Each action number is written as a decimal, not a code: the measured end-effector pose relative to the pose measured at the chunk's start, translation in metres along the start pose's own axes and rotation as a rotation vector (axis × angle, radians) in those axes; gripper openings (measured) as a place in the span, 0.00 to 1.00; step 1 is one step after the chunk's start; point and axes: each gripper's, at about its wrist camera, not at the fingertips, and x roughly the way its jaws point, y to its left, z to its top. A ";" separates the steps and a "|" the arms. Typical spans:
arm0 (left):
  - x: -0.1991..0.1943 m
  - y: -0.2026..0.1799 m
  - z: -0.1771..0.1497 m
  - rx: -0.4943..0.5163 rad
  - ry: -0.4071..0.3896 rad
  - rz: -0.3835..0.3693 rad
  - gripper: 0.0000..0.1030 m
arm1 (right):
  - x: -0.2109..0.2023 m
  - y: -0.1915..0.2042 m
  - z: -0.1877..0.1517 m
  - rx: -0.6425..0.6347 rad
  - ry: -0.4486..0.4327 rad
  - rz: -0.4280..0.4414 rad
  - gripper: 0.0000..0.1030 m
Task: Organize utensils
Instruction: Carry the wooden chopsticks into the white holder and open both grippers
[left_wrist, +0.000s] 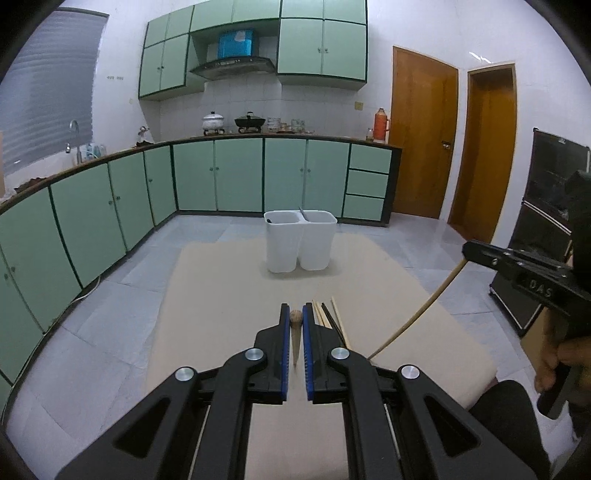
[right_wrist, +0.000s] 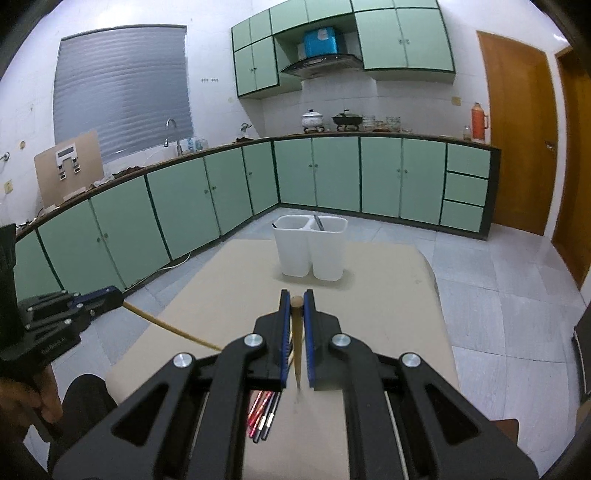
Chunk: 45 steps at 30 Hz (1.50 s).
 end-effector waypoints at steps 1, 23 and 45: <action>0.001 0.003 0.004 -0.006 0.007 -0.009 0.06 | 0.001 0.000 0.002 0.000 0.003 0.002 0.06; 0.016 0.014 0.045 0.010 0.044 -0.084 0.06 | 0.020 0.005 0.058 -0.112 0.041 -0.005 0.06; 0.093 0.018 0.208 0.058 -0.098 -0.071 0.06 | 0.092 -0.024 0.222 -0.098 0.001 -0.003 0.06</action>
